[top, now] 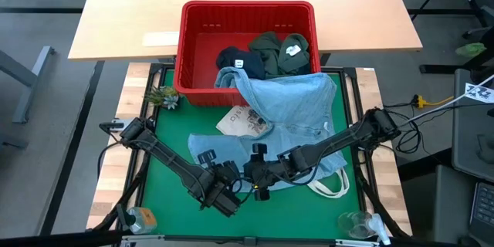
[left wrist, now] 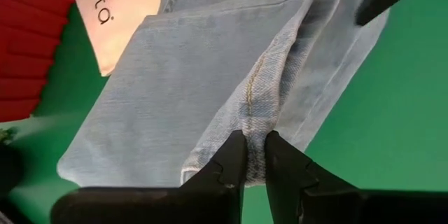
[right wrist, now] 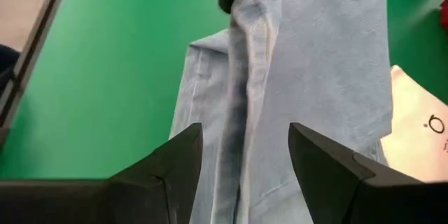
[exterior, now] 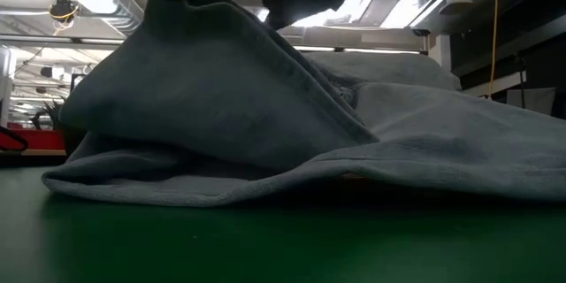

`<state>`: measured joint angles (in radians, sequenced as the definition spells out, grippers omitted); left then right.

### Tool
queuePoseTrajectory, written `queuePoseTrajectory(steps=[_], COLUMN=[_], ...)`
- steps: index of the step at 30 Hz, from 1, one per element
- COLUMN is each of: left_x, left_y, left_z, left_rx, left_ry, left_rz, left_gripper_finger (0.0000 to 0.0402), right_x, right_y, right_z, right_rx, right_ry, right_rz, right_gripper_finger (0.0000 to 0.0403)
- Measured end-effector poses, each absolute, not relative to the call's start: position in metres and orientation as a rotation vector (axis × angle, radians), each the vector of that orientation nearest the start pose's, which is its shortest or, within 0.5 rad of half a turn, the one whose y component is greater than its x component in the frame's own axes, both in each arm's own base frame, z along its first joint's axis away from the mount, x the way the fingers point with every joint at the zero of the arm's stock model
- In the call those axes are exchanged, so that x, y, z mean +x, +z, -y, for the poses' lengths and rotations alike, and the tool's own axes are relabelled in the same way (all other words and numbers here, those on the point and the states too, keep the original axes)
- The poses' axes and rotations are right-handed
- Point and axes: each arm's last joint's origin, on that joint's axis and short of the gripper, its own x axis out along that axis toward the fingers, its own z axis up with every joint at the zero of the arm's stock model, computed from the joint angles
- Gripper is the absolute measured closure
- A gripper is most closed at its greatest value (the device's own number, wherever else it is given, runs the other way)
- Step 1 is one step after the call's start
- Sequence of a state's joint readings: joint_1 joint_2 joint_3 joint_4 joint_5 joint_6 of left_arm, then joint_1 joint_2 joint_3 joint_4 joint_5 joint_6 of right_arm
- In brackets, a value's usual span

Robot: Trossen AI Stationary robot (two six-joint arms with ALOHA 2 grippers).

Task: Fold laundry
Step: Fold the light blue pants

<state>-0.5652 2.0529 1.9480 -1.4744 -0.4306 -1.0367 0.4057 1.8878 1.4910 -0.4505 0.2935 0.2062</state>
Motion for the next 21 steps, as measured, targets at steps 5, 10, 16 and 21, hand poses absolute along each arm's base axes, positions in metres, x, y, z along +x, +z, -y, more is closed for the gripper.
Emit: queuePoseTrajectory(steps=[5,10,16,21], left_x=[0.3383,0.3395,0.3414,0.3414], left_y=[0.2774,0.2774,0.2776,0.2776], left_z=[0.2001,0.2007,0.2019,0.2021], left_rx=[-0.125,-0.133,-0.15,-0.15], left_ry=[0.574,0.569,0.558,0.557], left_rz=[-1.212,-1.202,-1.185,-1.185], left_gripper_finger=[0.0371,0.0366,0.0369,0.0365], right_x=[0.3885,0.3898,0.3904,0.3907], right_y=[0.2379,0.2382,0.2366,0.2332], right_z=[-0.1569,-0.1579,-0.1555,-0.1572], right_rx=[-0.097,-0.074,-0.098,-0.087], right_ry=[0.004,0.01,-0.071,-0.028], right_rz=[-0.789,-0.778,-0.765,-0.788], right_gripper_finger=[0.0191,0.0191,0.0191,0.0216])
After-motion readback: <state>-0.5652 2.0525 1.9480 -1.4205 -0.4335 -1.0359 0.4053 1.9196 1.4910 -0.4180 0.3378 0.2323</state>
